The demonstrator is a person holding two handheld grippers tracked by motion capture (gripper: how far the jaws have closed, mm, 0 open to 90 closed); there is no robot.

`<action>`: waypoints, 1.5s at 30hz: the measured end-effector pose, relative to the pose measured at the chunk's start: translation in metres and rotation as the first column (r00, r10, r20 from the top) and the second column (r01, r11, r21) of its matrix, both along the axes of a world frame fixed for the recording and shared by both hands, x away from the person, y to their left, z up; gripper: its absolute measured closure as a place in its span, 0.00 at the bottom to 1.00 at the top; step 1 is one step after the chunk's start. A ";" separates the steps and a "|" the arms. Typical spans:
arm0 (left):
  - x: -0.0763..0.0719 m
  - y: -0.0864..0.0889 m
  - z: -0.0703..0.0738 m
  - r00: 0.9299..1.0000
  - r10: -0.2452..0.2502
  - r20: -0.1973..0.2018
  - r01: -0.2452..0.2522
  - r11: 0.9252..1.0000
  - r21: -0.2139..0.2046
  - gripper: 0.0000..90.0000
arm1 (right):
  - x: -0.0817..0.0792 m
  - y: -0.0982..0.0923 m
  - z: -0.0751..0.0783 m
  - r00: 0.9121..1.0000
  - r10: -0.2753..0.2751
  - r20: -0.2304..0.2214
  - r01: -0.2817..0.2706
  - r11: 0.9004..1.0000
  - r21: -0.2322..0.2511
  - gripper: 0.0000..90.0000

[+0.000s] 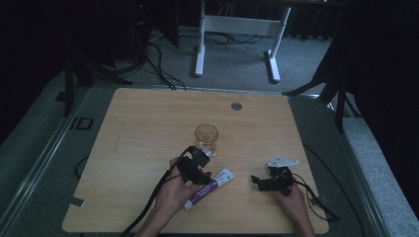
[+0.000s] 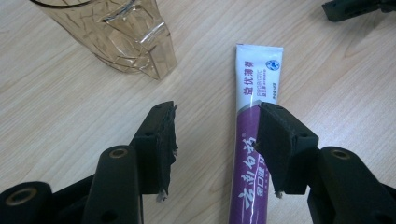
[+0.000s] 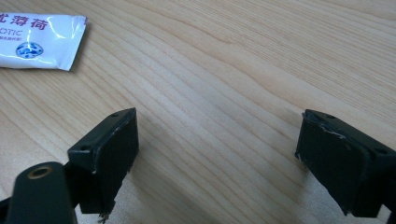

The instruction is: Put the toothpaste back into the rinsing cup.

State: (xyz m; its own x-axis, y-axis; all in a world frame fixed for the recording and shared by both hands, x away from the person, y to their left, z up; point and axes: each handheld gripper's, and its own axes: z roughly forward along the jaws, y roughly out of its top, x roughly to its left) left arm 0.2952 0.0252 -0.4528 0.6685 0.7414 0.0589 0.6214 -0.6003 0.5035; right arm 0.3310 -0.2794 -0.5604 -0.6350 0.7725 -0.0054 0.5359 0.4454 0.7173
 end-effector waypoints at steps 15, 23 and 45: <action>0.001 -0.007 -0.006 0.999 -0.009 -0.037 0.010 1.000 0.030 0.53 | 0.000 0.000 0.000 1.000 -0.001 -0.001 0.001 1.000 0.001 0.14; 0.002 -0.012 -0.010 0.998 -0.024 -0.058 0.027 0.998 0.051 0.53 | 0.000 0.000 0.000 1.000 -0.001 -0.001 0.001 1.000 0.001 0.14; 0.006 -0.024 -0.024 0.990 -0.065 -0.123 0.078 0.991 0.106 0.54 | 0.000 0.000 0.000 1.000 -0.001 0.000 0.001 1.000 0.001 0.14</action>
